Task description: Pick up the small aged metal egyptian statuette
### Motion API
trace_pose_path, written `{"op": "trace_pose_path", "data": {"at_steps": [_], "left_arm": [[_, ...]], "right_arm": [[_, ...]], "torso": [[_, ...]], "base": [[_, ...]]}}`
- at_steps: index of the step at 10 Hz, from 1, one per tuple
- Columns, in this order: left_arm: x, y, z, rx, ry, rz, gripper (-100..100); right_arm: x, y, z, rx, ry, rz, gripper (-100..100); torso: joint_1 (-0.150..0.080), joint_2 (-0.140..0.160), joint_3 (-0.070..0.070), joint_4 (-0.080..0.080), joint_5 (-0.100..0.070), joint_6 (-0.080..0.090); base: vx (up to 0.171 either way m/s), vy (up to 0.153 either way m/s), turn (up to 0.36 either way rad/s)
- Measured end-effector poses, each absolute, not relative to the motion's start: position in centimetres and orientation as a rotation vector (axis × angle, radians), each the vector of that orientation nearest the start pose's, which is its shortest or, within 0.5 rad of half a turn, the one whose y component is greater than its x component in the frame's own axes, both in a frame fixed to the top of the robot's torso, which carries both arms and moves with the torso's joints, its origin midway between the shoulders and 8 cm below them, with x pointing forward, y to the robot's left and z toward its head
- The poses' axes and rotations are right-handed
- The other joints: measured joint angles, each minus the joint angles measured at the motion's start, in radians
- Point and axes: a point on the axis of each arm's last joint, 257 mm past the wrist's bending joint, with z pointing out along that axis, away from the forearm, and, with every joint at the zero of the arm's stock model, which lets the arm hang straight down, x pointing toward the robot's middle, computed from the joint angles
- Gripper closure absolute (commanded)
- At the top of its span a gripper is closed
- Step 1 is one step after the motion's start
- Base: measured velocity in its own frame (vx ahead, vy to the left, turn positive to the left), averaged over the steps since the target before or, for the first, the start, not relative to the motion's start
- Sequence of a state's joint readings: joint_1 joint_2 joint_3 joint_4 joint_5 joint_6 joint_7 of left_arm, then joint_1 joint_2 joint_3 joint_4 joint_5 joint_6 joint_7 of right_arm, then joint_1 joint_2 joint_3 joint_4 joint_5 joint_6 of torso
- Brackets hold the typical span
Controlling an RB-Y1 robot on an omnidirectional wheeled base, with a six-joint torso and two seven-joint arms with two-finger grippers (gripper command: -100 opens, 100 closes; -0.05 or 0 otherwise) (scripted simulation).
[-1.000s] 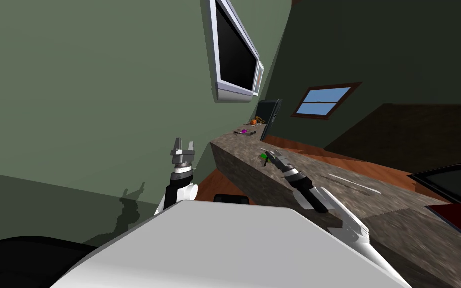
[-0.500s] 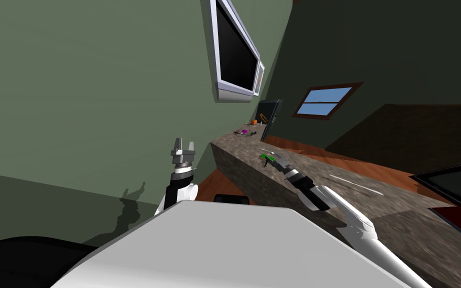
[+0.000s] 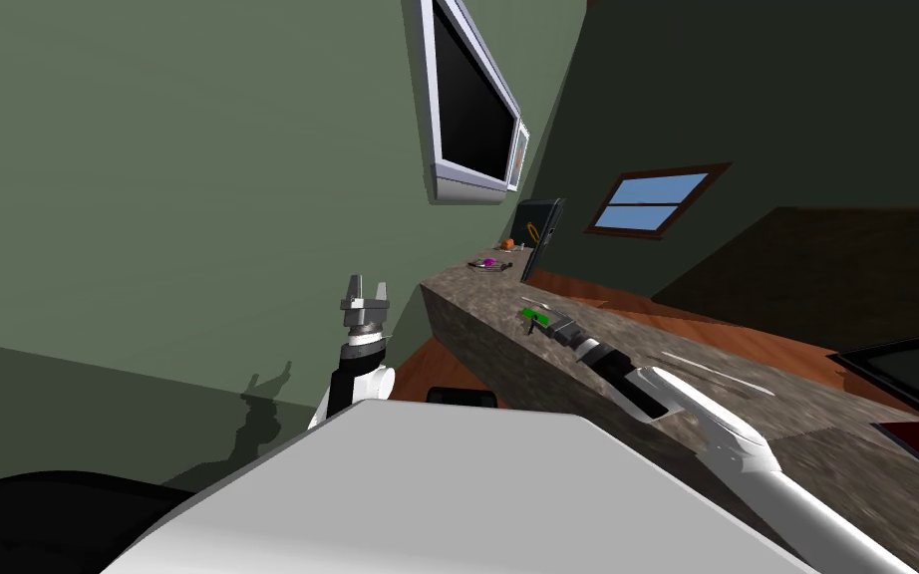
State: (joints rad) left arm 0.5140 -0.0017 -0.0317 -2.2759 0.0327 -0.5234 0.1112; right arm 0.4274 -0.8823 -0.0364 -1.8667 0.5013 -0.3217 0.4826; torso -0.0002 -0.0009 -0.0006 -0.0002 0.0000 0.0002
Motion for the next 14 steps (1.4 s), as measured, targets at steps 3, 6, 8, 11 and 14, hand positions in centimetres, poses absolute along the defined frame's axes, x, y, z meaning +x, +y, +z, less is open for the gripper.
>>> {"op": "trace_pose_path", "data": {"at_steps": [3,6,8,11,14], "left_arm": [[34.1,27.4,2.2,-0.720,0.553,-1.454,0],[34.1,27.4,2.2,-0.720,0.553,-1.454,0],[34.1,27.4,2.2,-0.720,0.553,-1.454,0],[34.1,27.4,2.2,-0.720,0.553,-1.454,0],[34.1,27.4,2.2,-0.720,0.553,-1.454,0]], "right_arm": [[41.3,-37.0,-20.6,-0.639,1.667,-0.003,-100],[40.9,-39.3,-22.5,-0.784,1.712,-0.109,-100],[40.7,-40.6,-23.5,-0.852,1.733,-0.155,-100],[39.8,-43.0,-24.9,-0.992,1.765,-0.243,-100],[38.7,-45.9,-26.6,-1.142,1.802,-0.331,-100]], "torso": [[0.000,0.000,0.000,0.000,0.000,0.000],[0.001,-0.001,0.000,0.000,0.000,0.000],[0.001,0.000,0.000,0.000,0.000,0.000],[0.002,-0.001,-0.001,0.000,0.000,0.000],[0.003,-0.002,-0.001,0.000,0.000,0.000]], "base": [[0.018,0.006,0.028],[0.019,0.013,0.028],[0.020,0.014,0.052],[0.032,0.026,0.069],[0.041,0.031,0.056]]}}
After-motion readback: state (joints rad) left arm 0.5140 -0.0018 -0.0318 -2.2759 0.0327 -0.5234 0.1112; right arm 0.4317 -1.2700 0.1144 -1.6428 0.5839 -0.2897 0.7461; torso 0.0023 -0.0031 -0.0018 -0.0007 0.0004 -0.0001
